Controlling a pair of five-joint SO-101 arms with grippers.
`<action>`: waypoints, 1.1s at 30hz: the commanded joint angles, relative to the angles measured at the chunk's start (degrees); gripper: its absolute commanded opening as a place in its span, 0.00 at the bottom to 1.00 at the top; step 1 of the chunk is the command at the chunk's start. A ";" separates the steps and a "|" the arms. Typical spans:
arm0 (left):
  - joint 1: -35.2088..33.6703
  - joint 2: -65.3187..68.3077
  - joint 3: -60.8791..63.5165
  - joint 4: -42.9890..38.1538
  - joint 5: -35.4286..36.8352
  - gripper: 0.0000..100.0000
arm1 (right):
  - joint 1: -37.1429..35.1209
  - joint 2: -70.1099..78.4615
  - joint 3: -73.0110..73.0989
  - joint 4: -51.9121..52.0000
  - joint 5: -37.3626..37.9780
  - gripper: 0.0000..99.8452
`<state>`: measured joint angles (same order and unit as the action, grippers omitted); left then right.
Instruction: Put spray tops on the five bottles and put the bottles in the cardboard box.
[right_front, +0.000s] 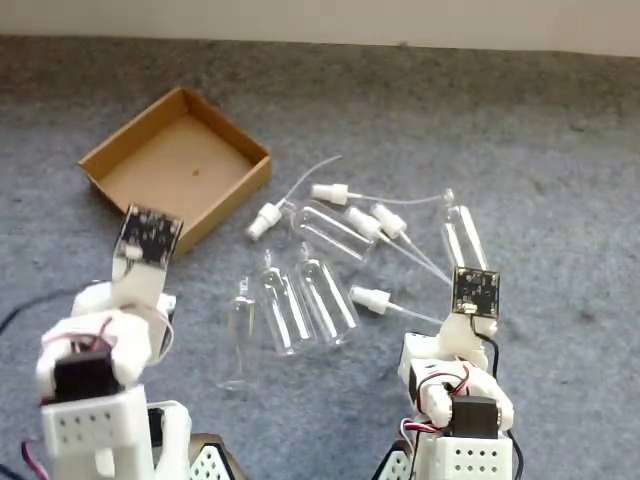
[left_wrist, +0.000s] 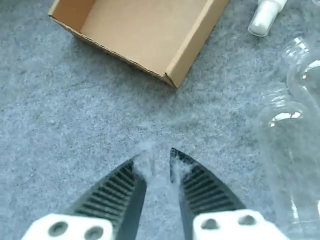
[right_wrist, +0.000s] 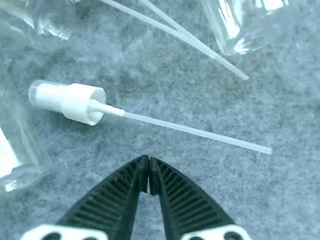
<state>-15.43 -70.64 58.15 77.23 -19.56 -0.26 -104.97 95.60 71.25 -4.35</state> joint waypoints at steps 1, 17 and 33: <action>5.14 14.02 -12.00 3.69 -0.26 0.01 | 0.48 -0.40 9.63 0.31 -0.70 0.00; 17.36 51.38 -32.92 14.86 15.38 0.22 | 0.48 -0.40 9.63 0.40 -0.79 0.00; 19.56 52.79 -24.66 7.21 21.19 0.26 | 0.66 -0.40 9.63 0.40 -0.79 0.00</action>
<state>2.95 -17.27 31.87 89.01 0.22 -0.26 -104.97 95.60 71.25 -4.53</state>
